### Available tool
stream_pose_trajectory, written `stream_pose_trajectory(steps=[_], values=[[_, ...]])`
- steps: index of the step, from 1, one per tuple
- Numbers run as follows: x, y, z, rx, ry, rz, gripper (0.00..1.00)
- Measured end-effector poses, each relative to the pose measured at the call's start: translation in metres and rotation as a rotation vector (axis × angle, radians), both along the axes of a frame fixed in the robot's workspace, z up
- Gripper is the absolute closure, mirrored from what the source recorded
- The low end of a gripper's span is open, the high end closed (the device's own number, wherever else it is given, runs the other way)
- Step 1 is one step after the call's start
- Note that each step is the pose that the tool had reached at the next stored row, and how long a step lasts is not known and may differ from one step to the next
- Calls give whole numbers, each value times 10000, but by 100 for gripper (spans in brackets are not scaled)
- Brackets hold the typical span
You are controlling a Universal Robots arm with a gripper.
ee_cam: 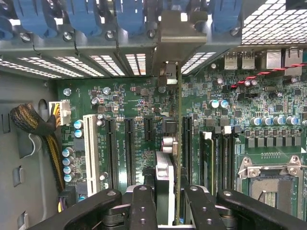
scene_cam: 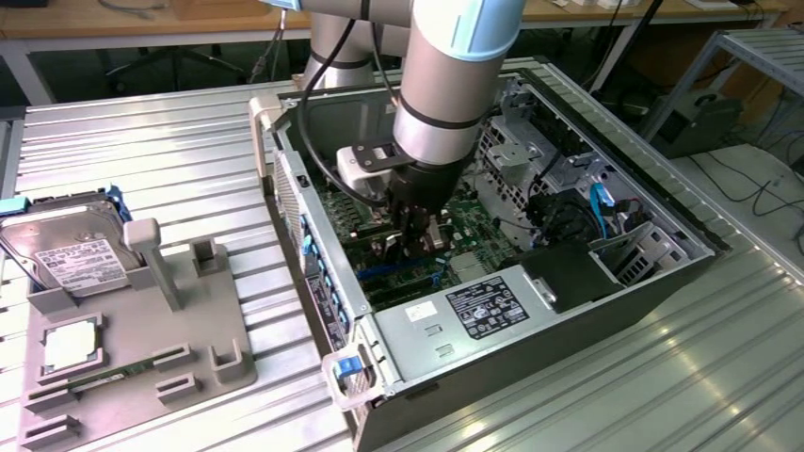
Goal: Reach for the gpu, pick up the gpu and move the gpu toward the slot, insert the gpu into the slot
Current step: 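Insert the gpu into the slot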
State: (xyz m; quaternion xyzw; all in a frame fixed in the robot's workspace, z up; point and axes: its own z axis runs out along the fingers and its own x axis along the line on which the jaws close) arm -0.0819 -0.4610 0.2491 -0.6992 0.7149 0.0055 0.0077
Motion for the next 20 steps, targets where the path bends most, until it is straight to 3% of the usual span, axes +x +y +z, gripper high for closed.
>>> stream_pose_trajectory(steps=[20], values=[[-15, 30, -6, 2, 0, 220, 72]])
